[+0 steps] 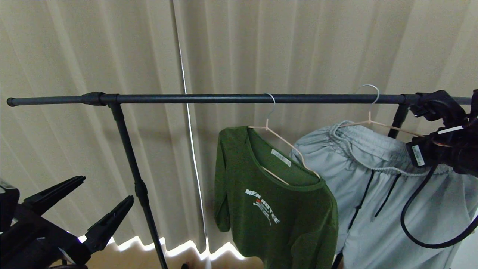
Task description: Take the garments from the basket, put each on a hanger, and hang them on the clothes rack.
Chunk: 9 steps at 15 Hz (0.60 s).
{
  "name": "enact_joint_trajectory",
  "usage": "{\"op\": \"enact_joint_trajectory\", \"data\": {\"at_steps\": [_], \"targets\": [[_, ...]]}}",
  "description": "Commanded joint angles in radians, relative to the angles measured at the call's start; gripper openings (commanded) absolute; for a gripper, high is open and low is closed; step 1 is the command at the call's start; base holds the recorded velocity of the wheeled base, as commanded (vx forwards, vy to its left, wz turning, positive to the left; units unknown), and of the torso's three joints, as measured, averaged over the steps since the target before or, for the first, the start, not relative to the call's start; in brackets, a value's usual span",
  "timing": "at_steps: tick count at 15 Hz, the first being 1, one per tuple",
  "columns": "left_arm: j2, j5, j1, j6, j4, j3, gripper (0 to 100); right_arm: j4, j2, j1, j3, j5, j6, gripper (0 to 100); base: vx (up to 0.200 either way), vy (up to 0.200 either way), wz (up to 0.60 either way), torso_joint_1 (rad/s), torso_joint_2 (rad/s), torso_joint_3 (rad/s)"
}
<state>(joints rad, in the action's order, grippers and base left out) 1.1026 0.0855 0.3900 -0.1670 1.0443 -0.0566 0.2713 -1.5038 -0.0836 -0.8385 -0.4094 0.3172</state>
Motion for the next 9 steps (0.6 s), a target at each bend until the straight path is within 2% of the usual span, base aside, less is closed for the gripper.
{"op": "enact_joint_trajectory", "data": {"at_steps": [1, 4, 7, 9], "targets": [[-0.003, 0.000, -0.002, -0.002, 0.000, 0.000, 100, 0.000, -0.018, -0.025, 0.010, 0.000, 0.000, 0, 0.000, 0.000, 0.00, 0.000, 0.00, 0.000], [-0.010, 0.000, -0.003, -0.002, 0.000, -0.002, 100, 0.002, -0.010, -0.058, 0.018, 0.003, -0.001, 0, 0.000, 0.000, 0.00, 0.000, 0.00, 0.000], [-0.024, -0.001, -0.068, -0.011, 0.000, -0.005, 100, 0.002, 0.033, -0.067, 0.061, 0.011, -0.001, 0, 0.000, 0.000, 0.00, 0.000, 0.00, 0.000], [-0.027, -0.003, -0.077, -0.017, 0.000, -0.003, 100, 0.003, 0.043, -0.068, 0.073, 0.012, -0.003, 0, 0.000, 0.000, 0.00, 0.000, 0.00, 0.000]]}}
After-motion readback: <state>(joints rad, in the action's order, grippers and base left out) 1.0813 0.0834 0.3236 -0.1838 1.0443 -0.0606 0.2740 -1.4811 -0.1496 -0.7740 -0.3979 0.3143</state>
